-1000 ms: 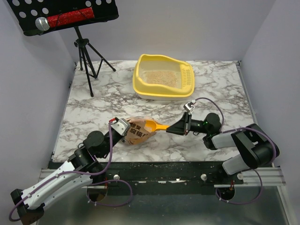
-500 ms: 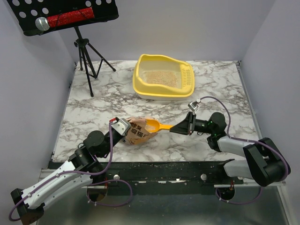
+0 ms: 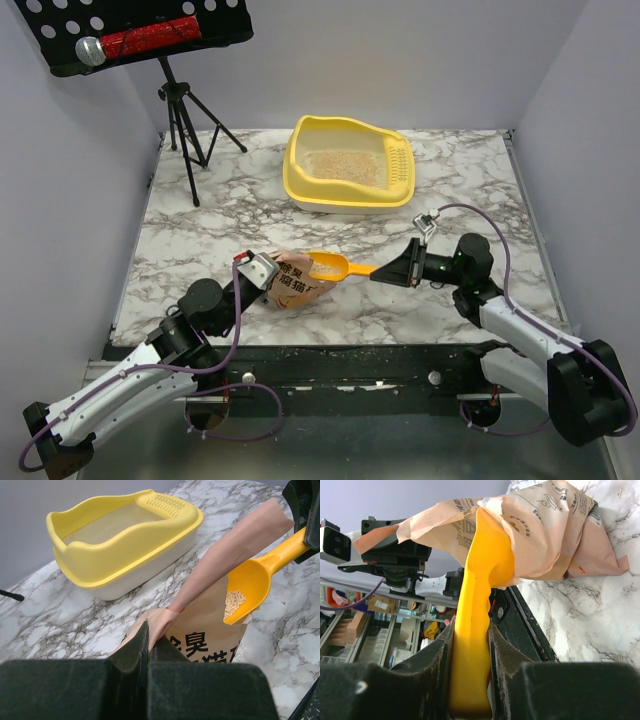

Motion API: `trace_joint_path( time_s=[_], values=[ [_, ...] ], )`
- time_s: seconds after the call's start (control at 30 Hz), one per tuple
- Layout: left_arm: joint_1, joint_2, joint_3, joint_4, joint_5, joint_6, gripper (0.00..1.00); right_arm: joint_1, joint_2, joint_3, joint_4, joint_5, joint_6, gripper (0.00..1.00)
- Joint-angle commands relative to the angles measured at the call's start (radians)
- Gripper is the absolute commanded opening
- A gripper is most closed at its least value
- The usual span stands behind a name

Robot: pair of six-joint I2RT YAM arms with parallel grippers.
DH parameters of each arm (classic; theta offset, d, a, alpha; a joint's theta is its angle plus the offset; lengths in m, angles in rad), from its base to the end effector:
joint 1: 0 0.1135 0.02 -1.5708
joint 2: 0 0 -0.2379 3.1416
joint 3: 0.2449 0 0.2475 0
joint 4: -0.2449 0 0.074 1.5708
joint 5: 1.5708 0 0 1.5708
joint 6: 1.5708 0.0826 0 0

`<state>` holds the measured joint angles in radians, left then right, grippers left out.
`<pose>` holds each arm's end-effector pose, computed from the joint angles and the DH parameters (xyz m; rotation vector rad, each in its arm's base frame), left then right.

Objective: Fill the litter box with clean litter

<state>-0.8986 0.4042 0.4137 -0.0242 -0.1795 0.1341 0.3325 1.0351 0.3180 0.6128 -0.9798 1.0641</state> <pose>0.1336 -0.1442 0.2671 0.6655 1.4591 -0.4538 0.2029 0.1426 0.1930 -0.1641 1.9968 1.7836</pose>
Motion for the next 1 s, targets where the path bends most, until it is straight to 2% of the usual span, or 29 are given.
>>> trace_joint_path(
  time_s=[0.0,0.3,0.7,0.83,0.97],
  values=[
    [-0.005,-0.024,0.005,0.116,0.057,-0.007,0.0,-0.015,-0.055,0.007,-0.105,0.016,-0.039,0.01],
    [-0.005,-0.033,0.007,0.115,0.055,-0.005,0.0,-0.043,-0.173,0.001,-0.217,0.046,-0.003,0.0],
    [-0.006,-0.041,0.005,0.115,0.055,-0.004,0.0,-0.062,-0.242,0.03,-0.291,0.07,0.06,0.01],
    [-0.005,-0.044,0.007,0.115,0.055,-0.004,0.0,-0.062,-0.254,0.039,-0.312,0.067,0.05,0.01],
    [-0.005,-0.042,0.007,0.115,0.054,-0.004,0.0,-0.062,-0.242,0.073,-0.401,0.052,-0.028,0.01]
  ],
)
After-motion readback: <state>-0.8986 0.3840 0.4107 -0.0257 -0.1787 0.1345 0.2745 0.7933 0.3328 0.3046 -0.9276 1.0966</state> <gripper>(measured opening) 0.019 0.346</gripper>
